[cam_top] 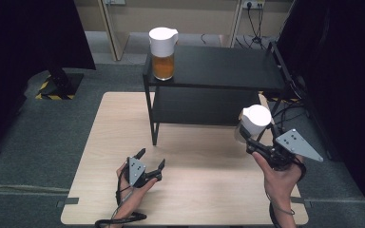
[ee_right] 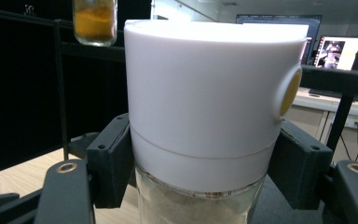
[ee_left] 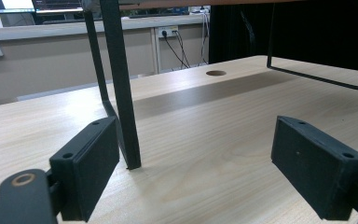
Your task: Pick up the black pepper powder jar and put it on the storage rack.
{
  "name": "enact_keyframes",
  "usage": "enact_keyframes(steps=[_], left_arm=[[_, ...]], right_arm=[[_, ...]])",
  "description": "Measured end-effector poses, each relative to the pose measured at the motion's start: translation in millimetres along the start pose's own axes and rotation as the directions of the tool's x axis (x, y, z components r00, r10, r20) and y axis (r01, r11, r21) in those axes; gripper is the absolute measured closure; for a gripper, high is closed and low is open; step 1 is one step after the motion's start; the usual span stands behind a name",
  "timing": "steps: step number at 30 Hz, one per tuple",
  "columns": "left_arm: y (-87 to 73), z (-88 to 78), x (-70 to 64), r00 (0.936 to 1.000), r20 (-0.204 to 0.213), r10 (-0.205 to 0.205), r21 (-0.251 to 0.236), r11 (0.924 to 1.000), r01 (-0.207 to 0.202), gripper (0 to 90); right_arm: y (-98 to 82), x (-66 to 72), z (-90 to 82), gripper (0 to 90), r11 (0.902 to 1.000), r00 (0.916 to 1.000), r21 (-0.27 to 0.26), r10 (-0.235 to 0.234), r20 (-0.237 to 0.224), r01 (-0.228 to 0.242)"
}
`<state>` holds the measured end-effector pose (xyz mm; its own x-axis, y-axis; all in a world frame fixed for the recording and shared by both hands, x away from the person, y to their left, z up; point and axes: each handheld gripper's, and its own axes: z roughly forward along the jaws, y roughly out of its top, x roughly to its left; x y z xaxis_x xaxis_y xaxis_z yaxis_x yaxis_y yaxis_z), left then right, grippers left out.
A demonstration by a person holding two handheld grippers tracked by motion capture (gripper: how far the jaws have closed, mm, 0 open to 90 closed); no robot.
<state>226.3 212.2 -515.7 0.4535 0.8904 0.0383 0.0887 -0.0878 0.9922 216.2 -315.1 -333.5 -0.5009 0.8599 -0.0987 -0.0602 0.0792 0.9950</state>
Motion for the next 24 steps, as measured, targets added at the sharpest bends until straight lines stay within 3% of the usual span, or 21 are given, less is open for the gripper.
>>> enact_keyframes(steps=[24], left_arm=[[0.2,-0.1,-0.3,1.0000,-0.002,0.000,0.001,1.0000,0.000,14.6]], right_arm=[[45.4,-13.2,8.8,30.7,0.9984,0.9997,-0.056,-0.006,0.025,0.008]])
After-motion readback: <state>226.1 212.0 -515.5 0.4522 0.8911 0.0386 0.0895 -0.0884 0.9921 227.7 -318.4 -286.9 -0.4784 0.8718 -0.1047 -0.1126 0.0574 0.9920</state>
